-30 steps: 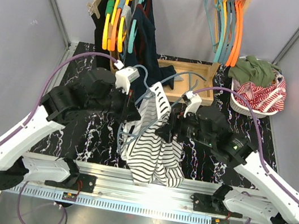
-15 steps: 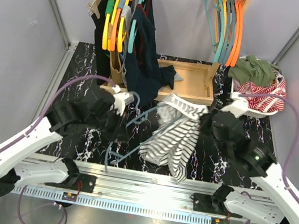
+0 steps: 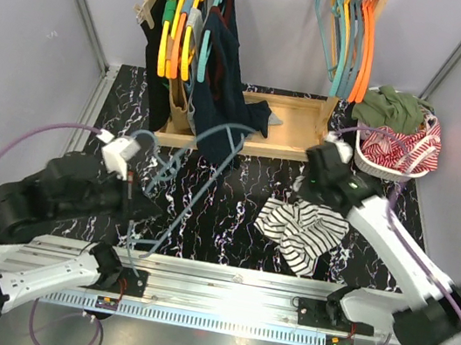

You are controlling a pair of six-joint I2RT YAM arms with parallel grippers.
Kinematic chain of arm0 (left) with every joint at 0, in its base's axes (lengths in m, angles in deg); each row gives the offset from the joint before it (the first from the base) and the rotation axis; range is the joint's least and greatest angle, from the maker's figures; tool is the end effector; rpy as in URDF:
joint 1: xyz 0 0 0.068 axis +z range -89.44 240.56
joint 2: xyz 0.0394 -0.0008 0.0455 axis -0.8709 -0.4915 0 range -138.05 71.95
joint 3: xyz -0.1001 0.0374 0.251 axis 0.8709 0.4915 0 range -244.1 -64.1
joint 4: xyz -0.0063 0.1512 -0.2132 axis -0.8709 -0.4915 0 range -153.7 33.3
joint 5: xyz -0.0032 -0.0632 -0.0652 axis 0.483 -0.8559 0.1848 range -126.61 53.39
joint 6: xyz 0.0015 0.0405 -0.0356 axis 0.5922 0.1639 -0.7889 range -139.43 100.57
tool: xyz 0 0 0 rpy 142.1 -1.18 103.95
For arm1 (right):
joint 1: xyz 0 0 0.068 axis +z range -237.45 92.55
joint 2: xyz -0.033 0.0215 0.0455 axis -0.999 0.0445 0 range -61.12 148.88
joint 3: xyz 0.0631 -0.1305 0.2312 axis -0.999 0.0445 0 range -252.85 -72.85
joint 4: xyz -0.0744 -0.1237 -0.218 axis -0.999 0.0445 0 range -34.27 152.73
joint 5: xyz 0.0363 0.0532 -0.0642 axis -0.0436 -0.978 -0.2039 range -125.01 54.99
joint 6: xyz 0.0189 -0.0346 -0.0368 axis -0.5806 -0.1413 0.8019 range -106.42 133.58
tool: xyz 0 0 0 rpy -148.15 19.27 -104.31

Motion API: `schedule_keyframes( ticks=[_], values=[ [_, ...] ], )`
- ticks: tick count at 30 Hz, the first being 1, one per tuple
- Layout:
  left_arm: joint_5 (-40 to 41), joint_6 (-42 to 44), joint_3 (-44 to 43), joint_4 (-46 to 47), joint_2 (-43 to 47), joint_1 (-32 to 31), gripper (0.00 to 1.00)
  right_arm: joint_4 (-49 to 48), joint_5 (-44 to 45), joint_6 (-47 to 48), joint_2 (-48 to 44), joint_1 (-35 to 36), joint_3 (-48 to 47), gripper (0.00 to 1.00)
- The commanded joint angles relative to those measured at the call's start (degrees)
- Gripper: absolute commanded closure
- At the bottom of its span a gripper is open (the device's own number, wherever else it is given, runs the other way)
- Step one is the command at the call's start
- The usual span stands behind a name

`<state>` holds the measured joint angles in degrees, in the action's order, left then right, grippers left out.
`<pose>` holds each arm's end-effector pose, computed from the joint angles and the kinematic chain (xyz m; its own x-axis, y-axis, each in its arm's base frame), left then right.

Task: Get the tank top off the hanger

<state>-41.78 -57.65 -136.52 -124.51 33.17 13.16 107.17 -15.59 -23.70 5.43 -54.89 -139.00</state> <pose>0.0488 -0.0577 0.4030 -0.7835 -0.0583 -0.6186 0.3803 0.7423 -0.5517 0.1975 0.1121 0.3295 -0.7299 0.2118 -0.6500 0.1354 0.9767 0.1662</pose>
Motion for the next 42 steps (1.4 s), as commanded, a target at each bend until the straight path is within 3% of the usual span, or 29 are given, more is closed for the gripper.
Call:
schedule_keyframes(
  ticks=[1, 4, 7, 11, 13, 15, 17, 19, 20, 21, 28, 32, 34, 36, 38, 42],
  values=[
    [9.6, -3.1, -4.6, 2.2, 1.8, 0.0, 1.00, -1.8, -18.0, 6.2, 7.3, -0.1, -2.0, 1.00],
    [10.8, -3.4, -5.4, 2.8, 2.8, 0.0, 1.00, 4.8, -1.1, 0.0, 6.2, -1.3, -2.8, 1.00],
    [10.2, -3.8, -4.6, 3.6, 3.4, 0.0, 1.00, 7.6, 5.7, -3.0, 4.6, -5.6, -0.8, 1.00],
    [8.9, -3.2, -2.9, 4.8, 3.3, 0.0, 1.00, 4.7, 4.8, -7.3, 4.0, -10.0, 5.1, 1.00],
    [8.1, -2.8, -2.6, 5.7, 3.0, 0.0, 1.00, 1.6, -1.2, -9.3, 5.3, -11.0, 10.7, 1.00],
    [7.6, -2.2, -2.8, 5.7, 2.4, 0.0, 1.00, -3.1, -5.6, -13.1, 8.3, -11.2, 14.3, 0.81],
    [7.4, -2.0, -3.2, 5.2, 2.5, 0.0, 1.00, -8.2, -9.8, -15.4, 11.1, -11.3, 19.1, 0.53],
    [7.6, -2.0, -2.9, 4.8, 2.9, 0.0, 1.00, -10.5, -11.2, -15.9, 12.6, -11.2, 21.8, 0.37],
    [8.0, -2.2, -2.7, 4.6, 3.5, 0.0, 1.00, -10.9, -11.2, -15.6, 14.0, -11.2, 21.9, 0.22],
    [8.2, -2.2, -2.6, 4.5, 3.8, 0.0, 1.00, -10.4, -9.9, -14.9, 14.9, -11.2, 21.7, 0.01],
    [8.0, -1.9, -1.2, 5.7, 4.1, 0.0, 1.00, -8.3, -7.4, -14.7, 25.0, -11.3, 17.5, 0.00],
    [7.5, -1.4, -1.2, 6.4, 3.1, 0.0, 1.00, -11.5, -7.1, -15.1, 31.8, -11.2, 14.7, 0.00],
    [7.3, -1.5, -0.8, 7.1, 3.2, 0.0, 1.00, -12.6, -6.9, -14.4, 32.5, -11.7, 12.6, 0.07],
    [7.0, -1.8, -0.5, 7.3, 3.5, 0.0, 1.00, -13.6, -7.9, -13.2, 32.9, -13.4, 11.5, 0.41],
    [6.9, -2.2, 0.1, 7.9, 3.9, 0.0, 1.00, -14.8, -8.3, -12.6, 32.6, -15.8, 11.1, 0.99],
    [6.8, -2.7, 1.2, 8.7, 4.5, -0.1, 1.00, -13.3, -9.1, -10.6, 31.5, -20.7, 9.6, 1.00]
  ],
)
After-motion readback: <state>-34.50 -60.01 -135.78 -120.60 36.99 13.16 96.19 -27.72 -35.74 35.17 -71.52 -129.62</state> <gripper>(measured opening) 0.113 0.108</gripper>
